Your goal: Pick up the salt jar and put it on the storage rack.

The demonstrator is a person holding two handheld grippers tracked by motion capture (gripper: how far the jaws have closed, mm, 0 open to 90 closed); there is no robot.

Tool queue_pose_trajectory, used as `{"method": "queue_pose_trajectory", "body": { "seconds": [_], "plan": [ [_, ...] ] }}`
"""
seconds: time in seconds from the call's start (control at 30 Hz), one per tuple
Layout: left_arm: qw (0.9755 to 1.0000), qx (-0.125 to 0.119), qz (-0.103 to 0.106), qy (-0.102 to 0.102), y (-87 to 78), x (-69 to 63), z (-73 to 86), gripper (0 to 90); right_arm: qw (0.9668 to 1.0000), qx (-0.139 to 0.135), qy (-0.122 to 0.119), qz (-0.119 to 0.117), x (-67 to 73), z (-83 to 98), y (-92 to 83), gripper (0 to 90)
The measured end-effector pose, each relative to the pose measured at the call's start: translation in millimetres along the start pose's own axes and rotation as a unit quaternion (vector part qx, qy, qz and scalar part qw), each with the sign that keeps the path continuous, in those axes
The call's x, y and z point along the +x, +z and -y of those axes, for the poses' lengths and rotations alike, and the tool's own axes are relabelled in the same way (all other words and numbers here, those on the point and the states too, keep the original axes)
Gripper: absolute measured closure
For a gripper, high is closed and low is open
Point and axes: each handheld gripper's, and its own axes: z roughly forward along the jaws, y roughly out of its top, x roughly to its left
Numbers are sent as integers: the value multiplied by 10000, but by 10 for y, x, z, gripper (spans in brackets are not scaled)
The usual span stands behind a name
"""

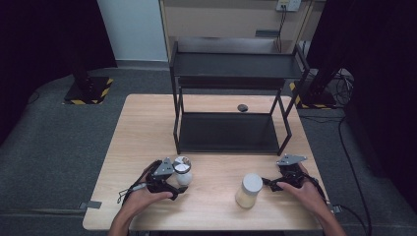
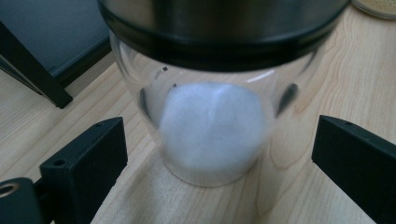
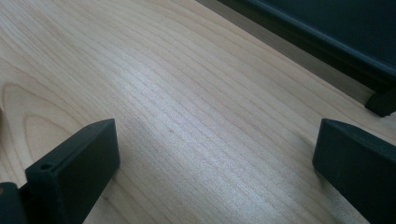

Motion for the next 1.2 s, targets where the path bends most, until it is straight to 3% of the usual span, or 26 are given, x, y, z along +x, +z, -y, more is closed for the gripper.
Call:
{"method": "queue_pose_trajectory", "body": {
  "seconds": [0.4,0.87,1.2],
  "plan": [
    [9997,-111,-75,-222,69,-8,-2,31,10000,0,6,5,3,1,-1,13],
    [9981,-430,-61,-432,79,31,76,139,10000,-3,24,14,9,3,-2,15],
    [9982,-462,-22,-370,151,14,45,239,10000,-3,25,15,10,3,-3,15]
  ]
}}
